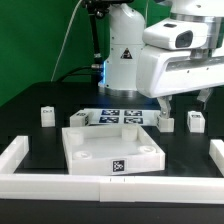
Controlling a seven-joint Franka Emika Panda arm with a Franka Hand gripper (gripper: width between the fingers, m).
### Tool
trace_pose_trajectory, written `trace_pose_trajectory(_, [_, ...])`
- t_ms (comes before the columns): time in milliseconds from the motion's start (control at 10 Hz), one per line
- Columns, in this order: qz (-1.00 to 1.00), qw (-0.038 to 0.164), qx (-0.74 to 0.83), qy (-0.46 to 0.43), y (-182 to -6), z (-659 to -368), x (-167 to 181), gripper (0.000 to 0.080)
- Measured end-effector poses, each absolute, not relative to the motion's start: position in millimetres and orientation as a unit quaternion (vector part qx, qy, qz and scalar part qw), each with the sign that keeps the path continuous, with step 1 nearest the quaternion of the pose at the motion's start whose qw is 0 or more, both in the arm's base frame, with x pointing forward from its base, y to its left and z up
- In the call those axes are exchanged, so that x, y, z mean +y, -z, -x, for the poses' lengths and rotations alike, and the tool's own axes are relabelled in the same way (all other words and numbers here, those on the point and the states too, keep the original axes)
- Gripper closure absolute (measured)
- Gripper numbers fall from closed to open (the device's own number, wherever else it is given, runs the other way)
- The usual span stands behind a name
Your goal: Assemble one leg
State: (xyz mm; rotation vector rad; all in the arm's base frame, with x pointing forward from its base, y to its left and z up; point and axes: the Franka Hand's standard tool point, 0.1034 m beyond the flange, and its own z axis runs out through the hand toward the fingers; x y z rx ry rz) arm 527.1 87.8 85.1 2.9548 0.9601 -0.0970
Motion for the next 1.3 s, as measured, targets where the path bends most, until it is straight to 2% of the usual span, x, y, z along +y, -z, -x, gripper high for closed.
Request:
trace_pose_trajectory(700, [-0.95, 0.016, 0.309, 0.032, -84.4, -526.2, 87.8, 0.015])
trace_pose_trajectory(900, [-0.924, 0.01, 0.381, 0.017, -69.1, -504.6, 86.0, 0.015])
trace_pose_trajectory(1100, [-0.87, 0.002, 0.493, 0.026, -52.8, -485.4, 66.6, 0.015])
trace_pose_trajectory(1300, [-0.824, -0.005, 0.566, 0.037, -48.3, -481.9, 50.1, 0.015])
